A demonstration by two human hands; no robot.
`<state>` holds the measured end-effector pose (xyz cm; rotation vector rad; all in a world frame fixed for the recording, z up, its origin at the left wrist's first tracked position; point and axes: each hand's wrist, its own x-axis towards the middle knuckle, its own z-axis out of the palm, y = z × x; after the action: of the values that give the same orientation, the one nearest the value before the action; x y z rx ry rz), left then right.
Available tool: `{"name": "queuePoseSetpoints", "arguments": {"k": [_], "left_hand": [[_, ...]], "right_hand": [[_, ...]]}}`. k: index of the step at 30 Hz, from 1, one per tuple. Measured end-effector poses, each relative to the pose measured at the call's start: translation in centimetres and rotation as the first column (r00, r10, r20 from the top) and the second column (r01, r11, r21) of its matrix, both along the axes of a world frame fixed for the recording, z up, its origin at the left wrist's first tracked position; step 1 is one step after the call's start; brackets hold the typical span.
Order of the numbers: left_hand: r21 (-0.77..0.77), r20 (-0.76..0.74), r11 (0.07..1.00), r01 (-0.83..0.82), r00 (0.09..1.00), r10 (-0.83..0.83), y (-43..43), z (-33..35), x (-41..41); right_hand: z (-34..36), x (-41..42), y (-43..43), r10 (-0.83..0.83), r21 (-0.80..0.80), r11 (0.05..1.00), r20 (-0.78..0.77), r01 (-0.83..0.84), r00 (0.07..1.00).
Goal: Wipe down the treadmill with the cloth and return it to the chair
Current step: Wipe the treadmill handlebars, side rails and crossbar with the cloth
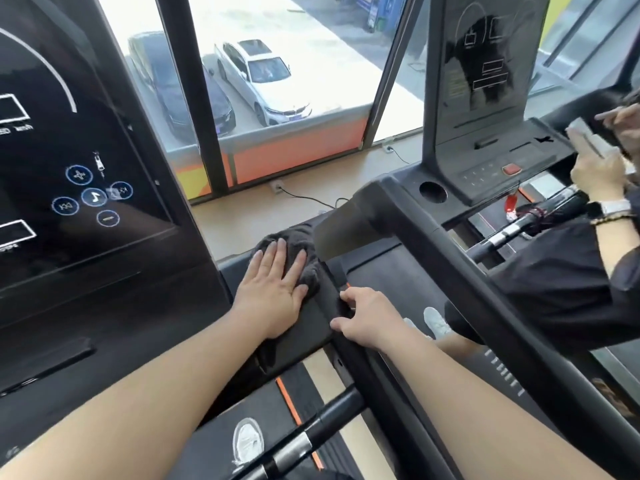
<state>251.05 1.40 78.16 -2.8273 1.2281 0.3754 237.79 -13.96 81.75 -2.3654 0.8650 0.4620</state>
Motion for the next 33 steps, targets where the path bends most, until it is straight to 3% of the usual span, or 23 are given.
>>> {"name": "queuePoseSetpoints", "arguments": {"k": [3, 6, 8, 12, 14, 17, 20, 23, 25, 27, 30, 32, 33], "left_hand": [[-0.017, -0.021, 0.997, -0.075, 0.997, 0.075, -0.4, -0.4, -4.4], [-0.034, -0.047, 0.988, 0.147, 0.988, -0.149, 2.1, -0.5, -7.9], [-0.045, -0.021, 0.973, 0.228, 0.973, -0.229, 2.7, -0.6, -5.8], [-0.023, 0.015, 1.000, 0.005, 1.000, -0.005, -0.2, 0.1, 0.2], [-0.042, -0.010, 0.998, -0.045, 0.999, 0.045, -1.2, -0.2, -0.7], [-0.098, -0.017, 0.976, 0.194, 0.980, -0.196, 0.2, -0.8, -4.6], [-0.106, -0.034, 0.924, 0.368, 0.927, -0.373, 0.2, -0.7, -1.2], [-0.041, -0.029, 0.973, 0.227, 0.973, -0.228, -2.2, 0.3, 2.9], [-0.069, -0.040, 0.989, 0.134, 0.990, -0.137, -3.6, 0.6, 1.4], [-0.108, -0.072, 0.962, 0.251, 0.963, -0.260, -3.6, 0.0, -2.5], [-0.206, -0.067, 0.810, 0.549, 0.818, -0.571, -2.1, -0.3, -4.2], [-0.217, 0.012, 0.745, 0.631, 0.765, -0.644, -2.8, -0.6, -1.4], [-0.203, 0.040, 0.763, 0.613, 0.784, -0.619, -3.4, -0.6, 0.1]], "right_hand": [[-0.4, -0.3, 0.1, 0.006, -0.020, 1.000, 0.012, -0.006, 1.000], [-0.6, -0.5, 0.0, 0.032, -0.049, 0.998, 0.039, -0.030, 0.999], [-0.9, -0.5, 0.0, 0.042, -0.053, 0.998, 0.041, -0.040, 0.998], [-1.2, -0.3, 0.1, 0.001, -0.045, 0.999, 0.009, -0.001, 1.000], [-1.2, -0.5, 0.3, -0.008, -0.051, 0.999, 0.013, 0.009, 1.000], [-1.6, -0.8, 0.4, 0.003, -0.047, 0.999, 0.022, -0.002, 1.000], [-1.3, -0.8, 0.3, 0.002, -0.041, 0.999, 0.011, -0.001, 1.000], [-0.9, -1.7, 0.4, -0.019, -0.015, 1.000, 0.061, 0.020, 0.998], [-0.8, -2.7, 0.5, -0.087, 0.024, 0.996, 0.098, 0.085, 0.991], [-0.9, -3.9, 0.2, -0.181, 0.069, 0.982, 0.107, 0.175, 0.978], [-0.8, -5.9, -0.4, -0.258, 0.092, 0.964, 0.103, 0.249, 0.961], [-0.7, -7.1, -0.5, -0.265, 0.093, 0.962, 0.084, 0.258, 0.960], [-0.7, -7.7, -0.5, -0.274, 0.099, 0.959, 0.074, 0.266, 0.959]]}}
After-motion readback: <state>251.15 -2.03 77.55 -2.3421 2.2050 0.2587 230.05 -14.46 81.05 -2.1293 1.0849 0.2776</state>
